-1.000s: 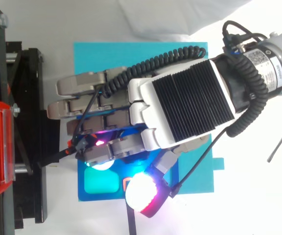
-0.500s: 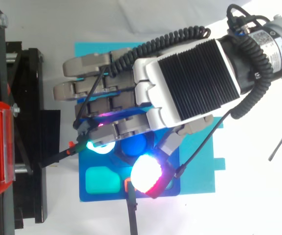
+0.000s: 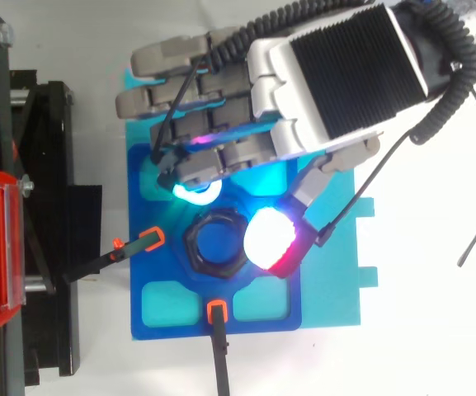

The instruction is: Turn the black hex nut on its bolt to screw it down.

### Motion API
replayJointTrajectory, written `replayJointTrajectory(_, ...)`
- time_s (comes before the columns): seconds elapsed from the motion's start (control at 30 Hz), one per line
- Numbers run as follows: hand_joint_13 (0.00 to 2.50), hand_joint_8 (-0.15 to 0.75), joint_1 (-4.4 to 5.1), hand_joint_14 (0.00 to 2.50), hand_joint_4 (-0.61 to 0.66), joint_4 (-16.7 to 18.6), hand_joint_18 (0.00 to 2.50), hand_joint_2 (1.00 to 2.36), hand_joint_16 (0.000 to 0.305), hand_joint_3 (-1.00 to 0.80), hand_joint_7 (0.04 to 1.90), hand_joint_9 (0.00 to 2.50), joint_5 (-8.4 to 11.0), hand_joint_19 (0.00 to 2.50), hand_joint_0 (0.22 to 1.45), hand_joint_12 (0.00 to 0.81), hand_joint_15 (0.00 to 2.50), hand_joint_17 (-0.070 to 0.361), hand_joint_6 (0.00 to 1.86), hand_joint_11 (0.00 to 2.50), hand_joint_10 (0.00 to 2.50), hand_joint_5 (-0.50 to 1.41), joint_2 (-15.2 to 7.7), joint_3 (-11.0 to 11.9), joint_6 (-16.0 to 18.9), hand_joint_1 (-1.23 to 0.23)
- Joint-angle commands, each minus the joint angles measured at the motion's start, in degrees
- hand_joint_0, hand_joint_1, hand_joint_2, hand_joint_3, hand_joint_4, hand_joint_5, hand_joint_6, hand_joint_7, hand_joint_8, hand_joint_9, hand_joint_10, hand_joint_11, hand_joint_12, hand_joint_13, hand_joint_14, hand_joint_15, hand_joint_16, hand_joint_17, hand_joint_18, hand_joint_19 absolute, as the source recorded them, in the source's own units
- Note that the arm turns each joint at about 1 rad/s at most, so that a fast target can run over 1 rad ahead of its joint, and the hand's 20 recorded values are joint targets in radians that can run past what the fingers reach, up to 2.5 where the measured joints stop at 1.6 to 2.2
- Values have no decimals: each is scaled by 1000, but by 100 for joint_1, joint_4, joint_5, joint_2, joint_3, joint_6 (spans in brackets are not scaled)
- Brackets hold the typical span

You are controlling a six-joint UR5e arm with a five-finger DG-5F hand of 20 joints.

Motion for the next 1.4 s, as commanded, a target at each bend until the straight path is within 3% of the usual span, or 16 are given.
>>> replayJointTrajectory(0.0,387,247,-93,0,160,38,164,1000,45,-500,1273,769,-145,201,497,266,0,102,652,101,4,-85,0,6,-1,-250)
replayJointTrajectory(0.3,418,248,-181,0,162,240,199,1000,45,-500,1290,775,-303,226,498,267,0,102,641,107,4,-85,0,112,105,-251)
replayJointTrajectory(0.53,420,246,-172,0,158,355,203,1000,45,-500,1306,780,-365,225,497,268,0,102,629,109,4,-83,0,165,113,-254)
replayJointTrajectory(0.67,420,245,-163,0,159,733,205,1000,45,-500,1300,778,-629,228,497,268,0,102,628,109,5,-82,-44,173,192,-255)
replayJointTrajectory(0.8,422,244,-137,0,158,1102,208,1000,46,-500,1303,780,-752,232,497,268,0,102,627,103,3,-82,-264,358,641,-260)
replayJointTrajectory(0.9,423,245,-93,0,154,1146,209,1000,46,-500,1306,776,-734,232,497,269,0,102,625,101,4,-82,-413,560,816,-260)
replayJointTrajectory(1.37,422,248,206,0,159,979,208,1000,45,-500,1315,778,-295,231,497,268,0,102,619,102,4,-82,-422,560,711,-263)
